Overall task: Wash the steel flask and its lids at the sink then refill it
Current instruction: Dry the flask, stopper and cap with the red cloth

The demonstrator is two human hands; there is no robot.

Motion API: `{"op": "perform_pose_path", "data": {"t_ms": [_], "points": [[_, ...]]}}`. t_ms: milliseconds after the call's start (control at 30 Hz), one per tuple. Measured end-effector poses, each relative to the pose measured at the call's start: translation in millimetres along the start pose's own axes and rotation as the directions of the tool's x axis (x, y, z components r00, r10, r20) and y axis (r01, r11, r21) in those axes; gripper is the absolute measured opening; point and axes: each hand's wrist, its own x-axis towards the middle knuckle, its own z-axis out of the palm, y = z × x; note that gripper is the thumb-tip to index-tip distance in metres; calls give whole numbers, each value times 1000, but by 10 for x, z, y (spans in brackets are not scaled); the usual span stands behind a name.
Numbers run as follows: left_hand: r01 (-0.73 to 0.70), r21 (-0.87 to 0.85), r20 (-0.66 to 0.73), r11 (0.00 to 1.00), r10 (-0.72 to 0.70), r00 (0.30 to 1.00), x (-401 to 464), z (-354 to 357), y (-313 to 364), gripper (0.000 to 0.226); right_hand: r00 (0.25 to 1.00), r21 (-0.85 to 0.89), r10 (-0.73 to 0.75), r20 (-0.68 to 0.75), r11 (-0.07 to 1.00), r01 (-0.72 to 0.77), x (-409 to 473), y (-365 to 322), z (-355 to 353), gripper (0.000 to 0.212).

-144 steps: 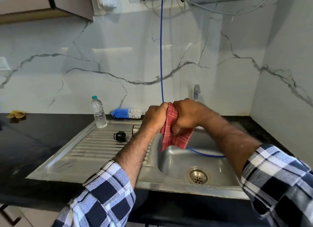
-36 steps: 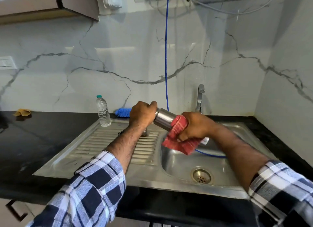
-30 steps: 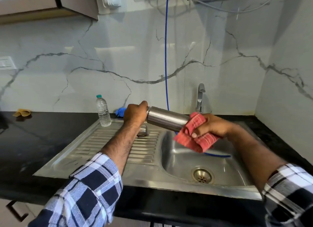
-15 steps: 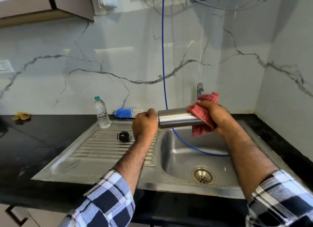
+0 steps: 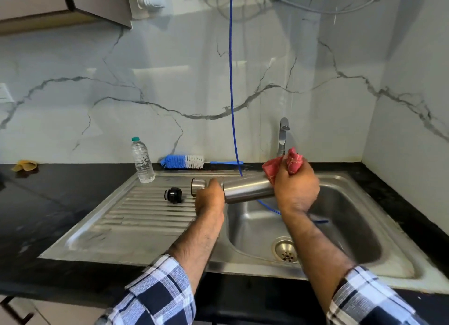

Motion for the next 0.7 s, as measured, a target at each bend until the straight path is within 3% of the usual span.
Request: {"op": "perform_pose_path", "data": {"t_ms": [67, 100, 167, 233, 300, 333, 400, 467, 500, 533, 600, 700], "points": [[-188, 137, -68, 972, 199, 978, -58, 12, 2, 50, 990, -127, 140, 19, 982, -137, 90, 30, 26, 33], [-327, 238, -86, 915, 355, 931, -96, 17, 12, 52, 968, -140, 250, 29, 960, -243, 152, 75, 40, 31], [-585, 384, -81, 714, 657, 749, -275, -4, 61, 47, 885, -89, 464, 51, 884, -458, 236, 196, 73, 32], [-737, 450, -51, 504, 839, 543, -398, -22, 60, 43, 782, 19, 618, 78, 783, -621, 232, 318, 102, 30], [-759, 476, -53, 444, 876, 479, -413, -8, 40, 44, 737, 154, 673, 60, 724, -673, 126, 371, 104, 24], [-741, 462, -52, 488, 849, 527, -430, -5, 36, 46, 744, 237, 667, 28, 719, -653, 60, 360, 99, 17], [-605, 432, -56, 669, 689, 722, -387, 8, 9, 45, 825, 381, 560, -69, 780, -497, -50, 314, 113, 24], [-370, 314, -73, 874, 411, 909, -278, 13, -38, 44, 922, 449, 377, -93, 842, -299, -114, 224, 155, 24], [-260, 174, -54, 950, 272, 961, -240, 20, -60, 43, 943, 479, 324, -71, 841, -253, -107, 183, 186, 25], [-161, 41, -30, 986, 162, 986, -233, 25, -76, 40, 952, 511, 302, -56, 828, -233, -83, 112, 199, 29], [-83, -88, 17, 993, 85, 996, -277, 74, -98, 34, 930, 598, 368, -3, 745, -293, 51, -49, 204, 34], [-45, -171, 48, 984, 54, 997, -456, 157, -89, 37, 860, 753, 479, 178, 497, -432, 235, -206, 215, 52]]}}
